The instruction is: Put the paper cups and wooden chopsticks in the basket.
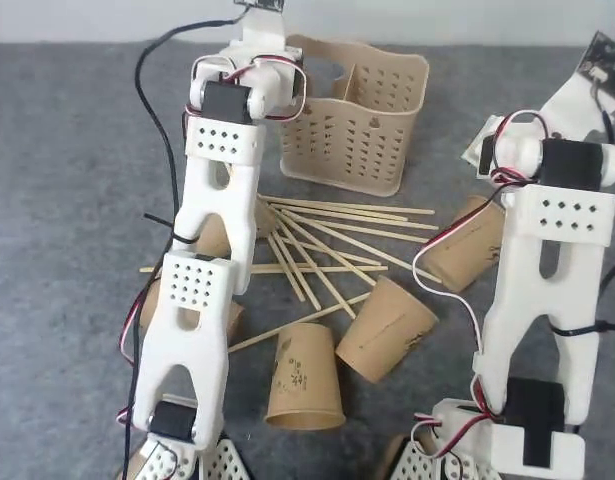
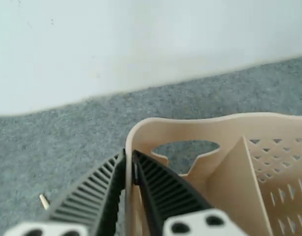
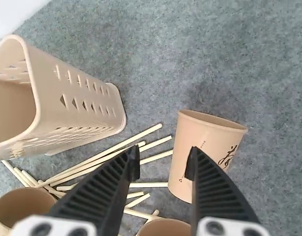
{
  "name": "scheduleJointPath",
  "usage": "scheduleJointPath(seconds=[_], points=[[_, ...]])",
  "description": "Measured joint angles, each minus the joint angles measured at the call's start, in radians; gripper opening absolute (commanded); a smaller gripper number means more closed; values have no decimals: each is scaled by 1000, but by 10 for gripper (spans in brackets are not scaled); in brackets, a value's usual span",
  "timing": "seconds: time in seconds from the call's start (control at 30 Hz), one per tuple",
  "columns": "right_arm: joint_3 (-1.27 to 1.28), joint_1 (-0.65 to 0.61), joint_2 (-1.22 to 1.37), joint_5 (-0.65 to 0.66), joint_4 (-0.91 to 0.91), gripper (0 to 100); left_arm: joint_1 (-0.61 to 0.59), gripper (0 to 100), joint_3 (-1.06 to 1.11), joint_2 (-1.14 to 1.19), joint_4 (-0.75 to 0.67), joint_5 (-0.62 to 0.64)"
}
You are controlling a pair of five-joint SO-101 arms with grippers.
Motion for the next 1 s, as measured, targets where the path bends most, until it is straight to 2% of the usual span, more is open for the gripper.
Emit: scheduleJointPath(seconds=[0.23,0.77,1.0], points=[[0,0,0,0,0,162,-2,12,-2,-41,121,58],[0,0,0,0,0,162,-6,12,-2,-57,161,141],[21,0,0,0,-2,162,-9,12,-2,-80,275,206]])
